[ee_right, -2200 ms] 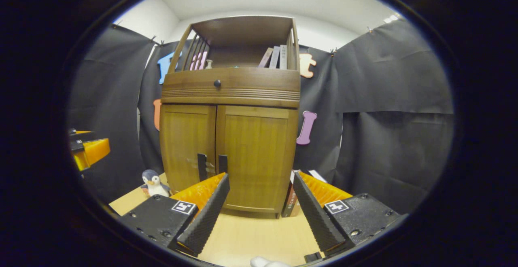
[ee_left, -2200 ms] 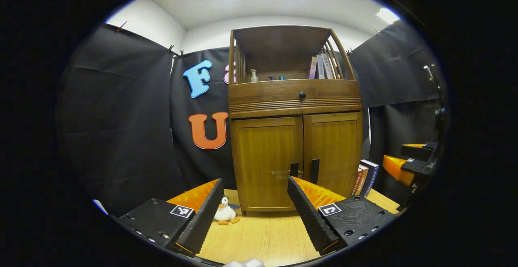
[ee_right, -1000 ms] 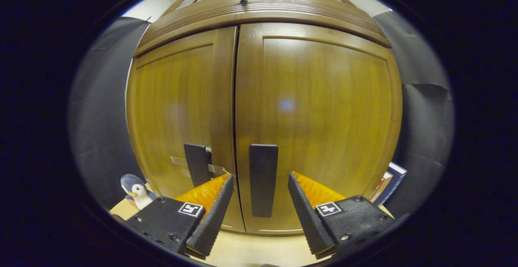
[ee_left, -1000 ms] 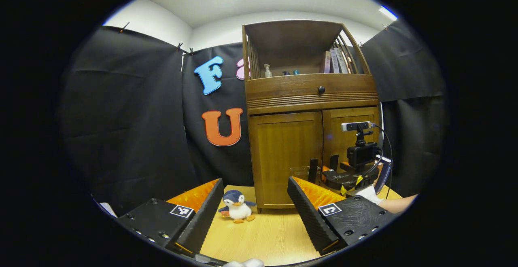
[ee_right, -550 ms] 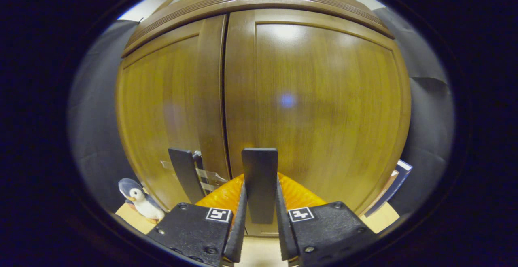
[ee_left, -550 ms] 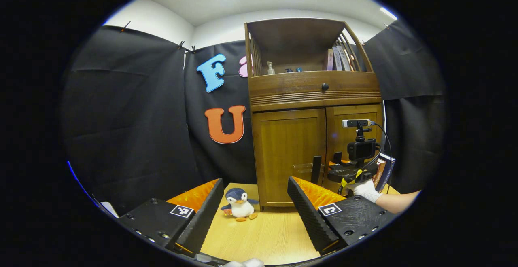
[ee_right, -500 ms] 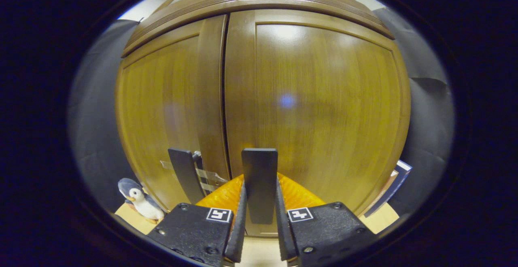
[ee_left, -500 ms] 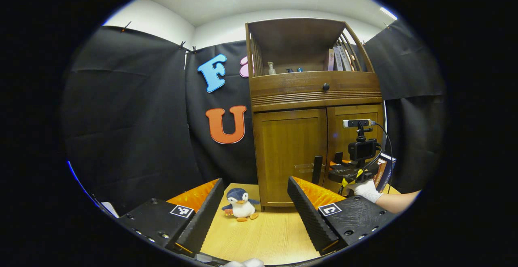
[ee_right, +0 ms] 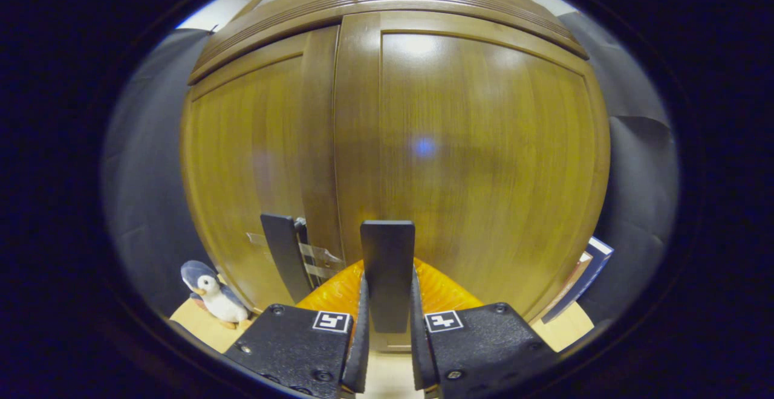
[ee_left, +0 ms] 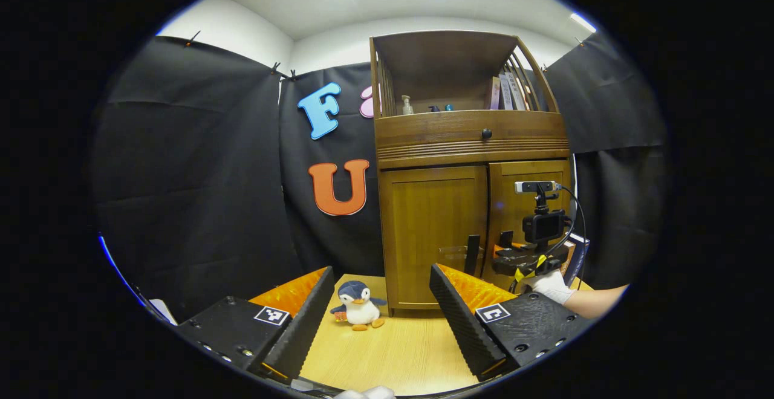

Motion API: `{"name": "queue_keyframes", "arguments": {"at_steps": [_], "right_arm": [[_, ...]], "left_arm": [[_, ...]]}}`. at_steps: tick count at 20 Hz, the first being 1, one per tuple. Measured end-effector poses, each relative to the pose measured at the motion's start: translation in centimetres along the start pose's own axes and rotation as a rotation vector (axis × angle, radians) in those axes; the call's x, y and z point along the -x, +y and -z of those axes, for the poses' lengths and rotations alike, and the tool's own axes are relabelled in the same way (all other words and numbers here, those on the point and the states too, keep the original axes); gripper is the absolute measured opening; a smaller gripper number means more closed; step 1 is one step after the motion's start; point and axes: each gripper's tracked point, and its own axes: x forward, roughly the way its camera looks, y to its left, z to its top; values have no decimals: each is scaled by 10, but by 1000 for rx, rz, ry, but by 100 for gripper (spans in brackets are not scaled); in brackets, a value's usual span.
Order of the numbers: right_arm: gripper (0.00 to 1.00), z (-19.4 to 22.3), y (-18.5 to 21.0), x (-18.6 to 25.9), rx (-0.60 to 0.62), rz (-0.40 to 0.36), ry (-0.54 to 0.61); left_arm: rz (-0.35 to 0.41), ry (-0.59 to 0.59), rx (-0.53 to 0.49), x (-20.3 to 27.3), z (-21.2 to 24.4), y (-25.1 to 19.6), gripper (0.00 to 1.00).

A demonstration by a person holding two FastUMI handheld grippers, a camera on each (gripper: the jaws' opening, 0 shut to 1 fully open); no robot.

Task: Open the right door of the double-door shoe cabinet with the right hand, and open the left door with the left hand.

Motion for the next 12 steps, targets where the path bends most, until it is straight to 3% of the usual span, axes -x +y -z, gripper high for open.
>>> {"name": "queue_keyframes", "arguments": {"at_steps": [10,11,12], "right_arm": [[30,15,-14,65,4,-51,10],[30,17,-17,72,4,-56,12],[30,18,-20,79,4,-61,13]], "left_arm": [[-9,8,6,-1,0,1,96],[-8,8,8,-1,1,0,100],[-7,9,9,-1,0,0,96]]}}
